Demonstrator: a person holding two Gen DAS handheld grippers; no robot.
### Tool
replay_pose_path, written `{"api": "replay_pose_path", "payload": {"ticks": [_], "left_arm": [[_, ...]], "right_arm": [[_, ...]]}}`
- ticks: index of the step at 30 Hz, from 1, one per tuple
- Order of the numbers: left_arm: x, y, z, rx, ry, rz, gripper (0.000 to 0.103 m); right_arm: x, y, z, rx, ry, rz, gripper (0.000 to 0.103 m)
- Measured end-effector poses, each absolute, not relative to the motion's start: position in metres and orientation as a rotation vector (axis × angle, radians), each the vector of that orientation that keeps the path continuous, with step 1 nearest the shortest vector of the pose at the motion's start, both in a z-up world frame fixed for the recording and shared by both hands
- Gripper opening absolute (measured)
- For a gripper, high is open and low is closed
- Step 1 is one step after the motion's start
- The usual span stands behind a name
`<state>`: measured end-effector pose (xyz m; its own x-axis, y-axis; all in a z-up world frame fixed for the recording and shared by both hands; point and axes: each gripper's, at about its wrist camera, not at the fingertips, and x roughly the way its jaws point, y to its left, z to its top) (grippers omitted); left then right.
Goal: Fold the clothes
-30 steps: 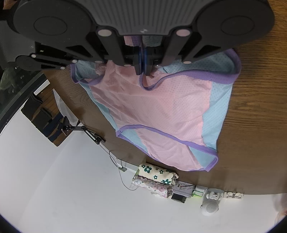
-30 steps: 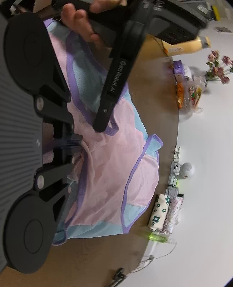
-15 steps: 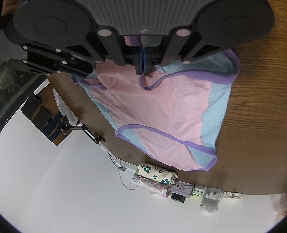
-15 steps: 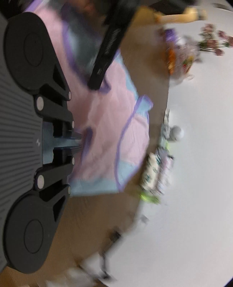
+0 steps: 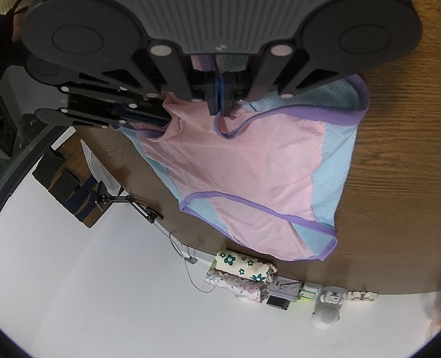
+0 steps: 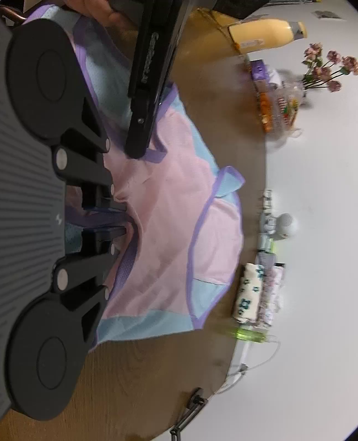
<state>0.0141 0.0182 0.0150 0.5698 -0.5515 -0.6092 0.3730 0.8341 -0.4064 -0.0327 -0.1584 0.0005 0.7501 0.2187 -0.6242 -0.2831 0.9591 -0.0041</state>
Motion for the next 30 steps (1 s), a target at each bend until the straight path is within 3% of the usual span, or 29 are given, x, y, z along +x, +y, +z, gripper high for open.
{"api": "replay_pose_path", "payload": {"ticks": [4,10,18,30], "left_arm": [[0.014,0.018,0.015,-0.244,0.795,-0.55,0.001],[0.014,0.019,0.015,-0.247,0.795,-0.548,0.001],[0.013,0.018,0.015,-0.244,0.793,-0.549,0.001],[0.013,0.017,0.015,-0.239,0.793,-0.549,0.002]], "right_arm": [[-0.034,-0.15,0.0,-0.161,0.667,0.28,0.011],[-0.035,-0.163,0.007,-0.082,0.672,0.266,0.0],[-0.06,-0.172,0.024,-0.031,0.652,0.216,0.0],[-0.048,-0.163,0.002,-0.075,0.693,0.163,0.015]]}}
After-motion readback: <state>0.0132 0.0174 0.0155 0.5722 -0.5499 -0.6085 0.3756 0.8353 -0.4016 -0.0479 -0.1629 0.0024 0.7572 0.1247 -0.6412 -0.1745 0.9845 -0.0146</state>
